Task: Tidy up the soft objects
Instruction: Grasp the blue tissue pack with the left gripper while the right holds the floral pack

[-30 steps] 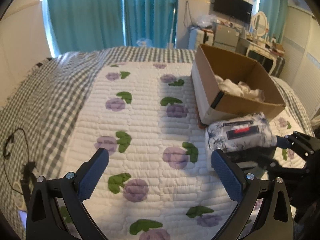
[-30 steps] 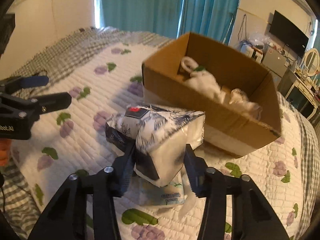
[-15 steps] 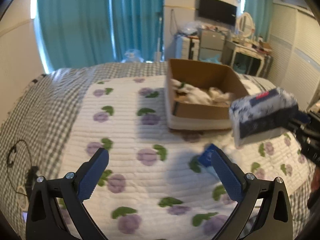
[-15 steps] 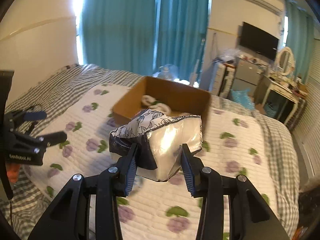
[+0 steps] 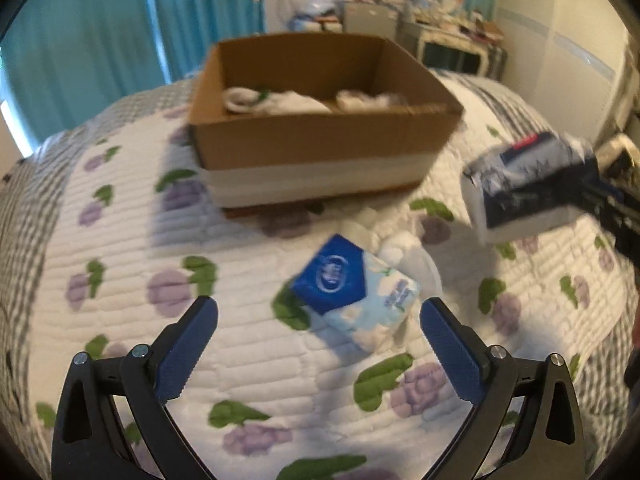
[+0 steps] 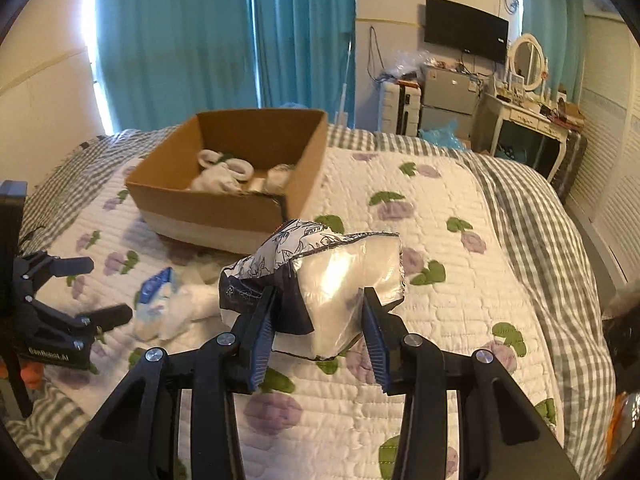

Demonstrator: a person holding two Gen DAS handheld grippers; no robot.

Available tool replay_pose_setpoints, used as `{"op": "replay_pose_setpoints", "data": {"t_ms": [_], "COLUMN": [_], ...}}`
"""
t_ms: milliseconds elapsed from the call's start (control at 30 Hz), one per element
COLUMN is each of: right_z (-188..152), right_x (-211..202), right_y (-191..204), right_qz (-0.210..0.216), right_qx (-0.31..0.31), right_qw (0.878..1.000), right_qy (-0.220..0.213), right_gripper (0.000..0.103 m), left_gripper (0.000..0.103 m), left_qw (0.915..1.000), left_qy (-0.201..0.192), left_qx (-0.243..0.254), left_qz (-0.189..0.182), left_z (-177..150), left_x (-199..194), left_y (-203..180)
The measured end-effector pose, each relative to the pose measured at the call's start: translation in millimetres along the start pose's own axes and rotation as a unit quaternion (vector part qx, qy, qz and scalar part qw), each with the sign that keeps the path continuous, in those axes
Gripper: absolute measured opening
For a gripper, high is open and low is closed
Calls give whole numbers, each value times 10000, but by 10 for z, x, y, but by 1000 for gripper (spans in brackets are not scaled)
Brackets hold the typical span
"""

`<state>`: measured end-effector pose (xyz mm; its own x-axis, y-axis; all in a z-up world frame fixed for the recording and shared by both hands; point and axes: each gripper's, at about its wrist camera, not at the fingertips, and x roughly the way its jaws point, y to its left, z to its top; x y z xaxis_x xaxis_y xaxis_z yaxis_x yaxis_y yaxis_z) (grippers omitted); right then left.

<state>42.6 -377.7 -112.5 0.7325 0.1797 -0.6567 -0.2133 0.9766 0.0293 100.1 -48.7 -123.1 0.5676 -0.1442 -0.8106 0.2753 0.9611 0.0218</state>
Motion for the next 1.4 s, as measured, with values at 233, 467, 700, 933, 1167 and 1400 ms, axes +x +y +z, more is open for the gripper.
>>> {"op": "replay_pose_setpoints", "data": {"t_ms": [233, 467, 700, 933, 1167, 1400], "right_z": [-28, -44, -19, 71, 191, 390], "right_x": [176, 234, 173, -174, -657, -1061], "right_y": [-133, -143, -80, 32, 210, 422], "right_qz": [68, 66, -26, -52, -48, 13], "right_qx": [162, 211, 130, 24, -152, -311], "right_qw": [9998, 9997, 9998, 9999, 9988, 9959], "right_qy": [58, 108, 146, -89, -459, -847], "right_gripper": [41, 41, 41, 41, 41, 41], "left_gripper": [102, 85, 84, 84, 84, 84], "left_qw": [9984, 9970, 9946, 9961, 9973, 9946], "left_qy": [269, 339, 212, -10, -391, -870], "left_qx": [476, 579, 808, 794, 602, 559], "left_qz": [-106, -380, -613, -387, -154, 52], "left_z": [11, 87, 29, 1, 42, 152], "left_x": [292, 453, 266, -112, -615, -1084], "left_y": [-149, -84, -79, -30, -8, 54]}}
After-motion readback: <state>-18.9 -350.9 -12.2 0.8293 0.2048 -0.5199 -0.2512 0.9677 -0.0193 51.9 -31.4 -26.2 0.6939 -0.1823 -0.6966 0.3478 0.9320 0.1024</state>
